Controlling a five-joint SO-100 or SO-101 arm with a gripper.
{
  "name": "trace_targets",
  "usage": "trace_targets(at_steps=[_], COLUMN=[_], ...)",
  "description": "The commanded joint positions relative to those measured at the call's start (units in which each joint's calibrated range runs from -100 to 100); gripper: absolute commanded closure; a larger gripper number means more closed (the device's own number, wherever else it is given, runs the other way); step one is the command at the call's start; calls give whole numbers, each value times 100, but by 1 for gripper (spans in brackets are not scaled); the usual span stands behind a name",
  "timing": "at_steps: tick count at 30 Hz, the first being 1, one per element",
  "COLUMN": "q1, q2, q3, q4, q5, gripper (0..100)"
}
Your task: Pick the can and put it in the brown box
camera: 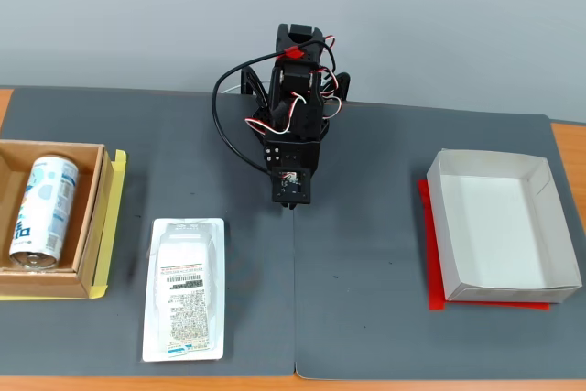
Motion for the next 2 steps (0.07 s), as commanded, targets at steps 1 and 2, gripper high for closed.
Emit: trace_targets(at_steps=[1,2], q1=[24,24], q2=[-51,-51], q3=[-298,-298], q4=[11,11], q5=[-24,-24], gripper=[99,99])
